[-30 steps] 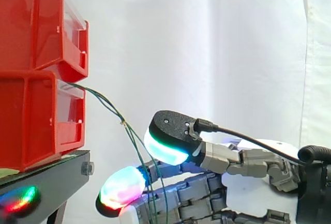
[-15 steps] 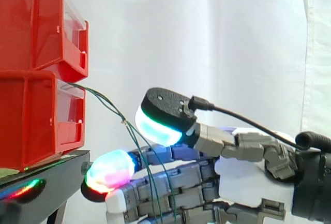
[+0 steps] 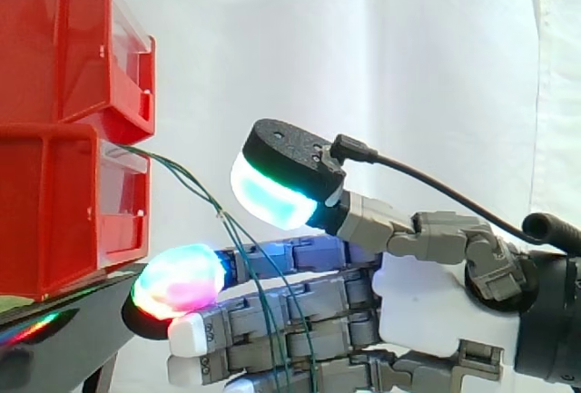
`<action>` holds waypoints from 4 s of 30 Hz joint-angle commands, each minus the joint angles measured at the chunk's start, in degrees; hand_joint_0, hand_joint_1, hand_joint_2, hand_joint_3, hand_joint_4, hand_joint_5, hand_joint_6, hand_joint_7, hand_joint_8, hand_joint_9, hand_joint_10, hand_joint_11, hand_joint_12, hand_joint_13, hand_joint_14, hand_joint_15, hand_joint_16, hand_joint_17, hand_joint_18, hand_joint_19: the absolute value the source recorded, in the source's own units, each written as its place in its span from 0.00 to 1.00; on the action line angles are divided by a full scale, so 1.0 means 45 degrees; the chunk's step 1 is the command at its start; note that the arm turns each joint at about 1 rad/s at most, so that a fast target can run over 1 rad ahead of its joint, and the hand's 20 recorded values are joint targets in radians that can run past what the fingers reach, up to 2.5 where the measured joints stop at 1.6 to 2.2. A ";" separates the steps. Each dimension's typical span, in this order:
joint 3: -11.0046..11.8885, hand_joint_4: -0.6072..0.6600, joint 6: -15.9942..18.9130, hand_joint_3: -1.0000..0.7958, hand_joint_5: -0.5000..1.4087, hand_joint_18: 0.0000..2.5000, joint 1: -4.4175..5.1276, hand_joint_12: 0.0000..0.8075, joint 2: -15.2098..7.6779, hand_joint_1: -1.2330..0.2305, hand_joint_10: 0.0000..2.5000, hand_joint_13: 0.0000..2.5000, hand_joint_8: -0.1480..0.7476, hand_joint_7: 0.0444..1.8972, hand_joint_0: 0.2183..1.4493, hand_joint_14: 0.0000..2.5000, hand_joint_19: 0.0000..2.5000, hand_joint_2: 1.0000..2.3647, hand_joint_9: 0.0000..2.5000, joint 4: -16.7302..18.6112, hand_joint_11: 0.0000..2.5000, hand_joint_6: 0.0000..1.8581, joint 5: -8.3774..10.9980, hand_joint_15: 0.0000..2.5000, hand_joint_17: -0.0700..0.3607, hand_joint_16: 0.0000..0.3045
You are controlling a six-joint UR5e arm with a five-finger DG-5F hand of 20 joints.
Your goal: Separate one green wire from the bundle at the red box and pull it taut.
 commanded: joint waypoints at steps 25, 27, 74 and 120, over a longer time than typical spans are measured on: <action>0.0000 0.69 0.1039 0.32 0.19 0.25 -0.0128 0.49 0.0009 0.48 0.01 0.27 0.49 0.48 0.27 0.01 0.24 0.00 0.33 -0.0146 0.14 0.27 -0.0371 0.15 0.45 0.18; 0.0000 0.69 0.1097 0.32 0.19 0.25 -0.0148 0.49 0.0009 0.48 0.00 0.27 0.48 0.49 0.27 0.01 0.24 0.00 0.33 -0.0146 0.14 0.27 -0.0371 0.16 0.45 0.18; 0.0215 0.64 0.1625 0.48 0.19 0.30 -0.0382 0.50 0.0868 0.38 0.01 0.32 0.51 0.60 0.30 0.01 0.25 0.01 0.40 -0.1982 0.23 0.47 -0.0957 0.18 0.46 0.18; 0.0234 0.61 0.1605 0.45 0.19 0.32 -0.0362 0.49 0.1376 0.36 0.01 0.35 0.51 0.63 0.30 0.01 0.26 0.01 0.47 -0.3388 0.34 0.48 -0.0898 0.21 0.45 0.18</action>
